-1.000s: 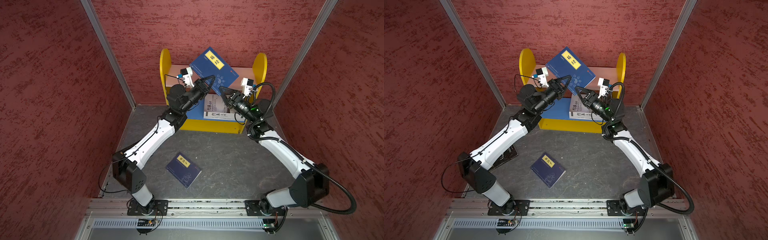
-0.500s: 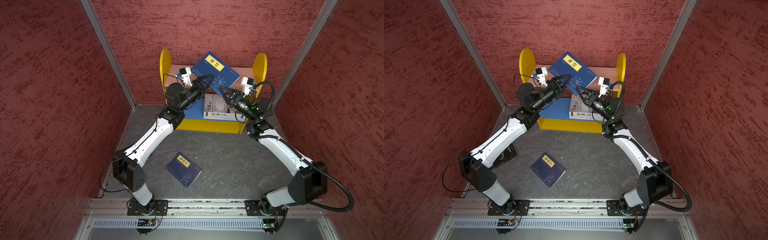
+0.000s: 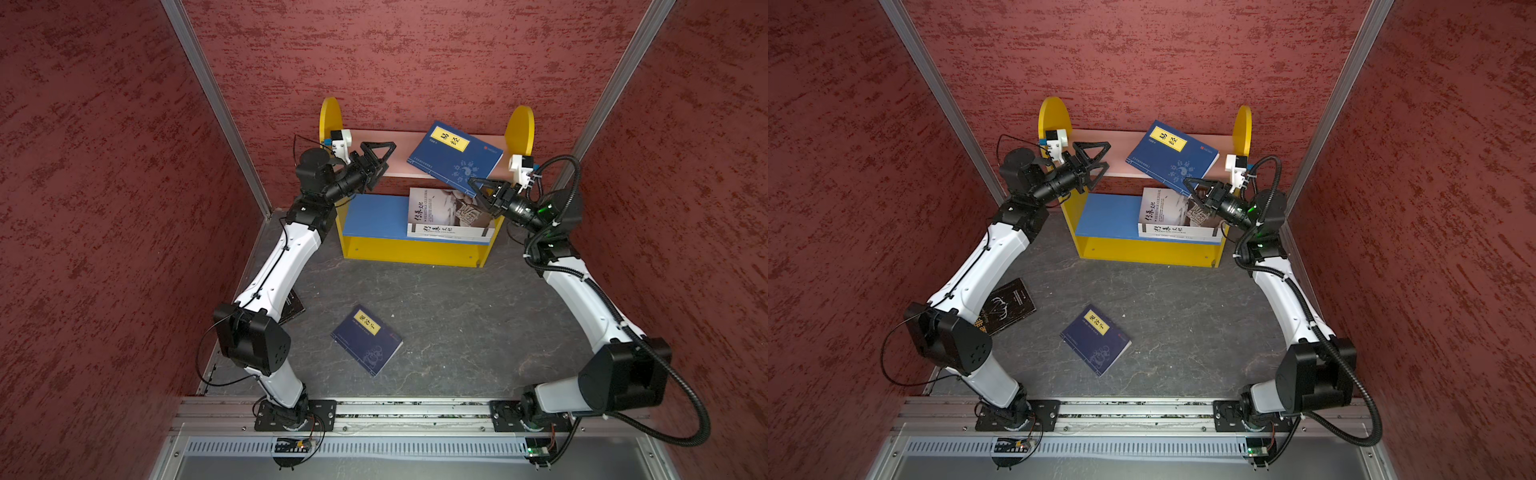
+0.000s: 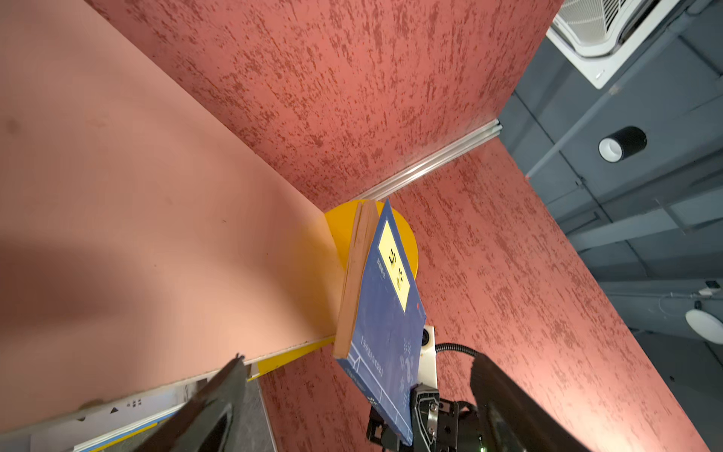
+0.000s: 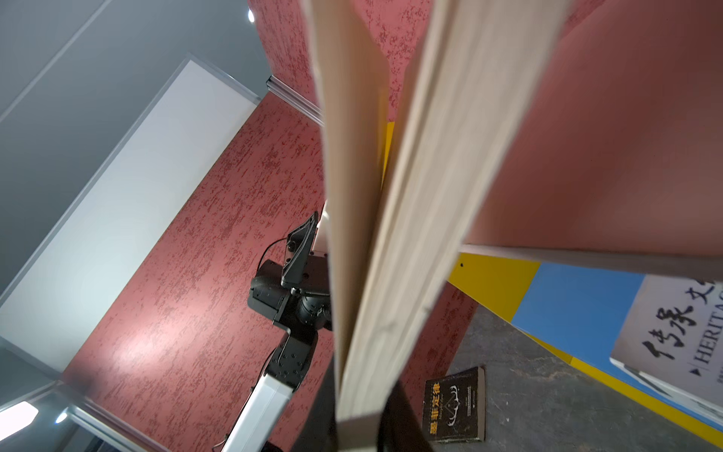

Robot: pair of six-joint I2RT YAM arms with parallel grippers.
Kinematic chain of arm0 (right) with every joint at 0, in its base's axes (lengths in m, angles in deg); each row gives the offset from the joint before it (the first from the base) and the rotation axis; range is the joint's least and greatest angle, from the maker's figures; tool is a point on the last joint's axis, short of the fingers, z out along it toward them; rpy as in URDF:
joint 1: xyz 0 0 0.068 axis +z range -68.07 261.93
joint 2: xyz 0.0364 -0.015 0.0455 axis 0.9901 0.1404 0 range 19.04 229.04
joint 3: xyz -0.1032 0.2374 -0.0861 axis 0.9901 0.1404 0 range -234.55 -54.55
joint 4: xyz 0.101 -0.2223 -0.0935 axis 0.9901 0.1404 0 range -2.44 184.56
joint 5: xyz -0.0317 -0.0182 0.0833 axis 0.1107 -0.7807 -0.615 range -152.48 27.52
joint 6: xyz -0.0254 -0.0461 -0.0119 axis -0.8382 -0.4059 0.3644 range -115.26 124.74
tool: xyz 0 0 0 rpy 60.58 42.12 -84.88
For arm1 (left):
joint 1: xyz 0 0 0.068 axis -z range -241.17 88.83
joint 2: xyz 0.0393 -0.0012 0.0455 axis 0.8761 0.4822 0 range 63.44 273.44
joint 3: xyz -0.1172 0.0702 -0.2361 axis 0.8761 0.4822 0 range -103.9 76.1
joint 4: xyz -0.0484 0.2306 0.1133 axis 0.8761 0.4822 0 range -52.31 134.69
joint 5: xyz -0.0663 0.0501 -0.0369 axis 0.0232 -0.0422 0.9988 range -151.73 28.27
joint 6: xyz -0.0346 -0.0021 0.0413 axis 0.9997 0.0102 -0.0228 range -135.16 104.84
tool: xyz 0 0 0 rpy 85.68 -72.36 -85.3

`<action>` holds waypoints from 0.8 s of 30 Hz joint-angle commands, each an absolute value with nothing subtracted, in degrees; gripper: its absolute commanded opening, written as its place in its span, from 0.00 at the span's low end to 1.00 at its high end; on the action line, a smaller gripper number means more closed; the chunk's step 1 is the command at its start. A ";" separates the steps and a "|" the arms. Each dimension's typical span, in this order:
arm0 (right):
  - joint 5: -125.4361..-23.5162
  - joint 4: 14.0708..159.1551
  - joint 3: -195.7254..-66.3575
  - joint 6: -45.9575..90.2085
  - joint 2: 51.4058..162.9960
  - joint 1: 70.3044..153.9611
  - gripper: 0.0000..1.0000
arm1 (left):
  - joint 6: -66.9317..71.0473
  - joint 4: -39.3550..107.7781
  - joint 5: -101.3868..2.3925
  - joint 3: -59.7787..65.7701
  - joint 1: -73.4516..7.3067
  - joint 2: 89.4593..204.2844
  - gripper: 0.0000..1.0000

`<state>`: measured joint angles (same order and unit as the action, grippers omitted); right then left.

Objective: Stacking books/files
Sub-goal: Pick up the book from the book.

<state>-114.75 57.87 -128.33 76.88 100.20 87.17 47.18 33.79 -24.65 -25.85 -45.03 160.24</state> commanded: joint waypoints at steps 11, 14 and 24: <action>-124.96 53.70 -130.85 81.47 96.99 85.93 0.16 | 45.54 33.39 -7.07 -34.99 -41.90 166.28 0.75; -125.06 50.50 -130.16 84.09 97.50 85.93 0.16 | 45.95 33.42 -6.47 -35.78 -41.31 167.23 0.59; -122.65 49.07 -129.83 84.93 98.33 85.63 0.16 | 46.31 33.33 -8.32 -35.51 -39.81 167.24 0.11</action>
<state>-124.17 53.89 -129.18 83.98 98.17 86.01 47.12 33.84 -7.84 -34.59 -40.13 166.68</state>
